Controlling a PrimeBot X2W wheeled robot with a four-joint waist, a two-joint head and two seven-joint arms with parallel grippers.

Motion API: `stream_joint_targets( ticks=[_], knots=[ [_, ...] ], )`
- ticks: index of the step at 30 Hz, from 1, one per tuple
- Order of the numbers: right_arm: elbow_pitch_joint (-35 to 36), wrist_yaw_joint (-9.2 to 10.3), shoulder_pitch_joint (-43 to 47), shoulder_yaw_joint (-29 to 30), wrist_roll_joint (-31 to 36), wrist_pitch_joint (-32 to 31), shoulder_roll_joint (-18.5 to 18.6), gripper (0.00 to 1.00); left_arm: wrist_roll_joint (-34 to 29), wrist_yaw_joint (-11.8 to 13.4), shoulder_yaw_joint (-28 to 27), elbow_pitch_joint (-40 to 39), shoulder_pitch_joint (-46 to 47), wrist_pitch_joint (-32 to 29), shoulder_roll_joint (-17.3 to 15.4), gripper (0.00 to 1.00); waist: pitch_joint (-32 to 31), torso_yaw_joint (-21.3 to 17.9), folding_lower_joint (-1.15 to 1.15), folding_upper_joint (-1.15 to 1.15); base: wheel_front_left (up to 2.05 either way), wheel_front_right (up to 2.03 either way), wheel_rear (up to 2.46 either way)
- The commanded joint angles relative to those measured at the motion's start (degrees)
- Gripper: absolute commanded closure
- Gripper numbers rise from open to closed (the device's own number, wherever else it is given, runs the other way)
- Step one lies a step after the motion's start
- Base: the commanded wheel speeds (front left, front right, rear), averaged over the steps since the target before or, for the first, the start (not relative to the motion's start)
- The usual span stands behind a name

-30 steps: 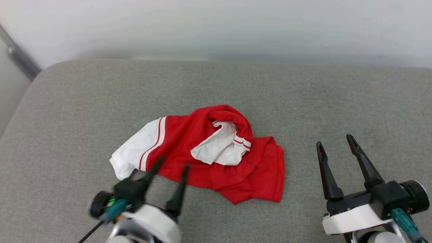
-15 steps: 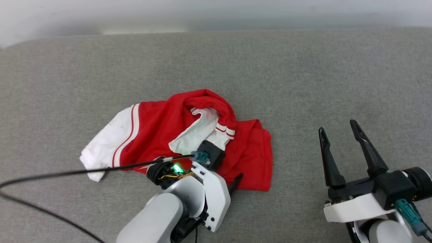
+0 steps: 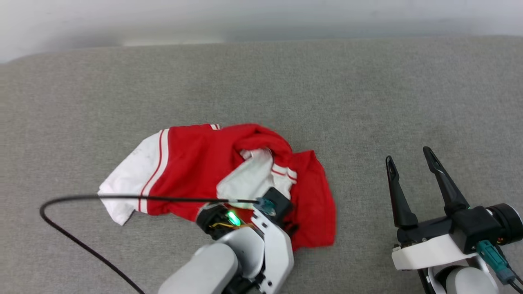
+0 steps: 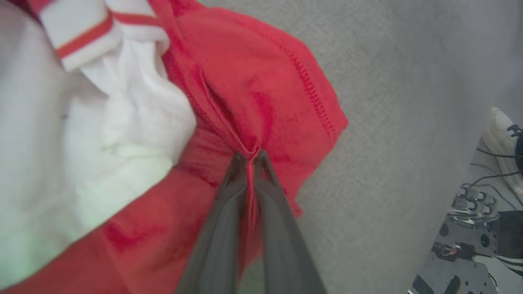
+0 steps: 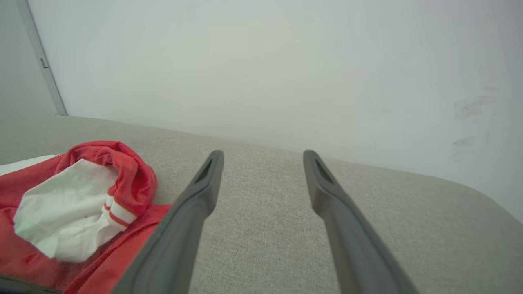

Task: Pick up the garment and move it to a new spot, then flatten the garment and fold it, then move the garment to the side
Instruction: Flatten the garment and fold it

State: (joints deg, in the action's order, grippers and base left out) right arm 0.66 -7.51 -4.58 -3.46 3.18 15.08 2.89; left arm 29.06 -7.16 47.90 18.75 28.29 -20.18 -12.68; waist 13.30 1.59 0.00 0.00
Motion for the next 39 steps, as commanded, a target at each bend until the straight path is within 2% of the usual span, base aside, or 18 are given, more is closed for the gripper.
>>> stream_joint_targets(
  ticks=[1,9,15,16,17,24,25,27,33,39],
  knots=[
    [-0.31,0.04,0.67,-0.11,0.11,0.12,-0.03,0.00,0.66,-0.25,0.88,-1.72,-1.11,-0.08,-0.35,1.00,-1.70,1.08,0.00,0.00,0.00,0.00,0.00],
    [-1.89,0.04,1.68,-1.41,-0.67,0.12,-0.03,0.00,5.49,-0.30,8.00,-13.41,-4.23,-4.83,-4.09,1.00,-6.24,2.44,0.00,0.00,0.00,0.00,0.00],
    [-2.09,0.04,1.81,-2.00,-0.96,0.13,-0.03,0.00,6.84,-0.31,11.98,-13.00,-6.32,-5.48,-4.55,1.00,-6.60,2.18,0.00,0.00,0.00,0.00,0.00],
    [-2.06,0.04,1.71,-2.01,-1.01,0.12,-0.03,0.00,7.04,-0.31,11.97,-12.42,-6.58,-4.71,-4.19,0.78,-6.46,2.12,0.00,0.00,0.00,0.00,0.00],
    [-2.00,0.04,1.64,-1.96,-1.09,0.13,-0.03,0.00,6.99,-0.30,11.79,-11.71,-6.71,-3.81,-3.89,0.00,-6.32,2.07,0.00,0.00,0.00,0.00,0.00],
    [-1.89,0.04,2.35,-0.93,-1.18,0.13,-0.03,0.00,6.63,0.75,7.14,-9.94,-5.38,7.23,-2.52,0.00,-6.60,2.90,0.00,0.00,0.00,0.00,0.00],
    [-1.89,0.04,2.35,-0.93,-1.18,0.13,-0.03,0.00,6.63,0.75,7.14,-9.94,-5.38,7.23,-2.52,0.00,-6.60,2.90,0.00,0.00,0.00,0.00,0.00],
    [-2.08,0.04,2.32,-0.78,-1.15,0.13,-0.04,0.00,6.81,1.93,4.47,-10.11,-5.17,10.65,-3.05,0.00,-7.30,3.28,0.00,0.00,0.00,0.00,0.00],
    [-2.36,0.04,2.93,-0.34,-1.41,0.13,-0.04,0.00,6.52,8.07,-5.39,-12.18,-5.73,21.70,-6.59,0.00,-9.63,4.44,0.00,0.00,0.00,0.00,0.00],
    [-2.26,0.04,3.37,-0.32,-1.74,0.13,-0.03,0.00,4.19,13.17,-13.29,-11.98,-9.00,31.74,-13.17,0.00,-10.81,5.21,0.00,0.00,0.00,0.00,0.00]
  ],
)
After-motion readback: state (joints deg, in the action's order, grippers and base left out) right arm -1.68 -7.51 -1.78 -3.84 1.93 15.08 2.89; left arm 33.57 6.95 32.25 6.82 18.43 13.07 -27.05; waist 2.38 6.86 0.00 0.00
